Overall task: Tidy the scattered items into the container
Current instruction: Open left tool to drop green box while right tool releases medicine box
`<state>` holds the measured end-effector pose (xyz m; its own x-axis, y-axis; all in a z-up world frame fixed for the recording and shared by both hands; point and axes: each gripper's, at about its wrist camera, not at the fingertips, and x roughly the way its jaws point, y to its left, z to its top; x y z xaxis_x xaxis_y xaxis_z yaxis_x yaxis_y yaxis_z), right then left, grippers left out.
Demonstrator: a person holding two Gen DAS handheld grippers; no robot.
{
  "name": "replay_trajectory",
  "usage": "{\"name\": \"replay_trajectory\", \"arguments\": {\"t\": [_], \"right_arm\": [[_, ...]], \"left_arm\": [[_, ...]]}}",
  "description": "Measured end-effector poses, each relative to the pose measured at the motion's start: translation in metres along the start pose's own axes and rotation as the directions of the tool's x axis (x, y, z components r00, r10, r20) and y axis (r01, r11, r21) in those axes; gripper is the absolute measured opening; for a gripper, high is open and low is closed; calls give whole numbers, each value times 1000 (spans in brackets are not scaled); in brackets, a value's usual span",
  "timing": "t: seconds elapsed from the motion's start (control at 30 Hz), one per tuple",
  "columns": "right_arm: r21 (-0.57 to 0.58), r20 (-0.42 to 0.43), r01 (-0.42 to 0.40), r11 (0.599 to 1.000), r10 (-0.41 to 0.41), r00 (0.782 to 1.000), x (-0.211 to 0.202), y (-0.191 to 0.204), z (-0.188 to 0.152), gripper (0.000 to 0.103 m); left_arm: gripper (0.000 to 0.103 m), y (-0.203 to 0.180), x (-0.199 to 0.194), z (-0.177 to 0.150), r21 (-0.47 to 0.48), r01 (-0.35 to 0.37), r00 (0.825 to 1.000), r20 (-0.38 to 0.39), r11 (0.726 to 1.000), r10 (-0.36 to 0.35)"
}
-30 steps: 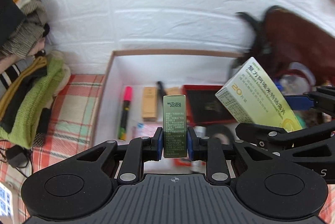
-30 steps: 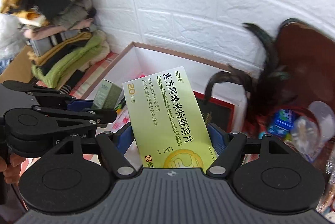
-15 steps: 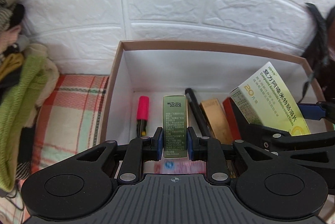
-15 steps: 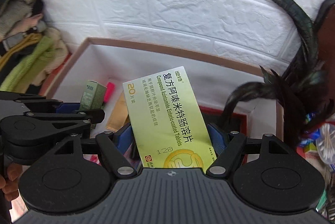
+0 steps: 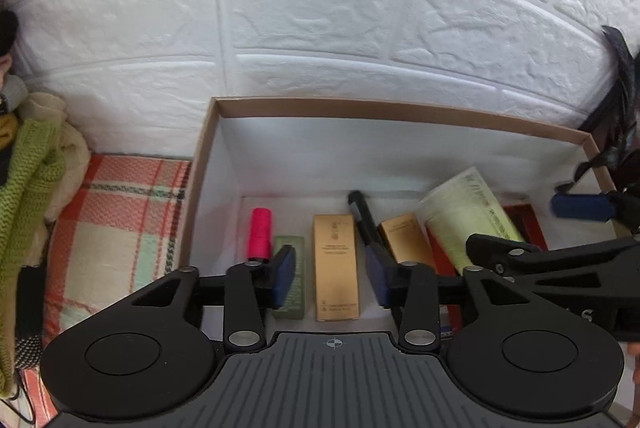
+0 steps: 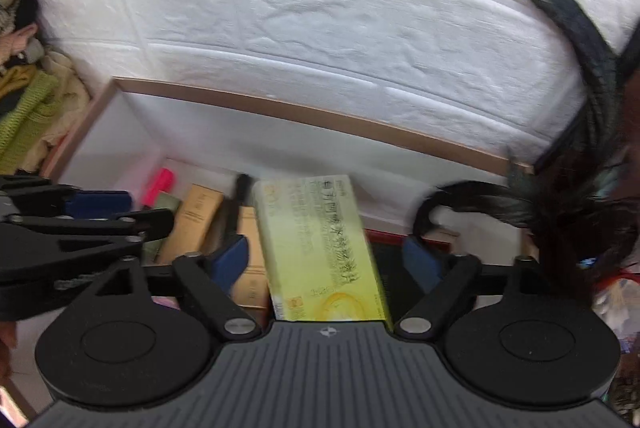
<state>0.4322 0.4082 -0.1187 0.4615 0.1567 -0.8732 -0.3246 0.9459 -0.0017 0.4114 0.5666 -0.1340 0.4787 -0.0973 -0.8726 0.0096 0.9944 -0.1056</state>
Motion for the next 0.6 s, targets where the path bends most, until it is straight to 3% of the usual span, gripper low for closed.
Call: {"name": "replay_trajectory", "arguments": {"t": [0.2,0.33,0.6], "right_arm": [[4,24,1,1000,-1,1000,-14,-27,-9,97],[12,47,-9,1000,8,999,-27,-40,-14,97],[30,85,-80,996,77,993,-53,-45,-16,98]], "left_arm": [[88,-11,-1,-1,-15,45,999,-8,999,-46],[101,-20,-3,0,-7,28,999,-16,1000,-28],[103,-39,-15,-7,97,-11,999,-33,995,14]]}}
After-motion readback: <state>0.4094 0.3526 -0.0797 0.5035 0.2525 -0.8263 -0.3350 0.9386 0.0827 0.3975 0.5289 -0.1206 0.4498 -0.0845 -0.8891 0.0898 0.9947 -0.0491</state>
